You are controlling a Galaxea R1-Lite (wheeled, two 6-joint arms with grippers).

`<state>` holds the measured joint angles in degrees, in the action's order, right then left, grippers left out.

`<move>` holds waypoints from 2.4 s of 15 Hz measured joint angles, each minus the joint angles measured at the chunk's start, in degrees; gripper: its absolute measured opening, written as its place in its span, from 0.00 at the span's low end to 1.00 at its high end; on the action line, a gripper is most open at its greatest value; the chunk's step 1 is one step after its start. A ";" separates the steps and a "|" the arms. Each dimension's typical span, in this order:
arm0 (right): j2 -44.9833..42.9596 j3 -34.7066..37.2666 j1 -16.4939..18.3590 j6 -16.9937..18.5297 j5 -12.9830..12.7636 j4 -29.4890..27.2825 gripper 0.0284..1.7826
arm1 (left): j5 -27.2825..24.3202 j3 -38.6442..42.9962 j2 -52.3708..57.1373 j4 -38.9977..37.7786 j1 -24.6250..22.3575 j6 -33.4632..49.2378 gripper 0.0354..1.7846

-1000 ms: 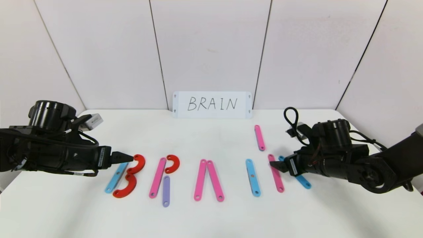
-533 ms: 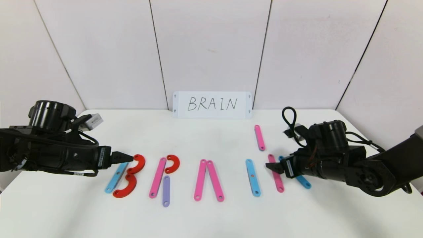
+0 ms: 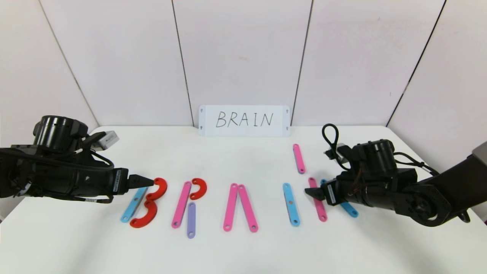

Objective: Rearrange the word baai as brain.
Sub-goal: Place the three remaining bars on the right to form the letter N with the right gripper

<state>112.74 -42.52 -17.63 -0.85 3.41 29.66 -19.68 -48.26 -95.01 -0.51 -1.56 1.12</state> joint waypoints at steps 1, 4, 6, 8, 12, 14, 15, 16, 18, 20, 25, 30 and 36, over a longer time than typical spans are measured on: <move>0.05 0.00 -0.10 -0.07 -0.41 0.02 0.97 | 0.00 0.00 0.00 0.00 0.00 -0.02 0.98; 0.16 0.24 -0.12 -0.24 -2.23 0.07 0.97 | 0.00 0.00 0.06 0.00 0.00 0.00 0.98; 0.22 0.35 -0.06 -0.33 -3.19 0.16 0.97 | 0.00 0.02 0.06 0.00 0.00 -0.02 0.98; 0.18 0.55 0.11 -0.35 -3.25 0.13 0.97 | 0.00 0.00 0.11 0.00 0.00 -0.02 0.98; -0.15 1.49 0.71 -0.33 -3.25 0.33 0.97 | 0.02 0.06 0.12 0.00 0.00 0.00 0.98; -0.45 2.15 0.79 -0.33 -3.25 0.41 0.97 | 0.00 0.11 0.12 0.00 0.00 0.00 0.98; -0.56 2.34 0.85 -0.33 -3.23 0.46 0.97 | 0.02 0.15 0.12 0.00 0.00 -0.05 0.98; -0.63 2.45 0.88 -0.33 -3.23 0.46 0.97 | 0.00 0.20 0.12 0.00 0.00 -0.02 0.98; -0.89 2.41 0.88 -0.24 -3.15 0.41 0.97 | 0.02 0.22 0.12 0.00 0.00 0.00 0.98; -1.24 1.38 0.84 -0.07 -3.00 0.32 0.97 | -0.02 0.22 0.12 0.00 0.00 0.00 0.98; -1.17 -5.96 -1.08 0.55 -4.01 -3.23 0.97 | 0.00 0.22 0.11 -0.01 0.00 -0.02 0.98; 3.22 -20.15 -3.45 5.06 -8.27 -11.41 0.97 | 0.09 0.15 0.04 -0.09 0.00 0.00 0.98; 12.65 -33.46 -4.33 8.16 -9.97 -16.52 0.97 | 0.05 0.15 -0.16 -0.09 0.00 0.00 0.98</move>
<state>125.39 -75.98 -21.96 7.30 -6.56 13.14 -19.63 -48.12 -95.17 -0.60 -1.56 1.12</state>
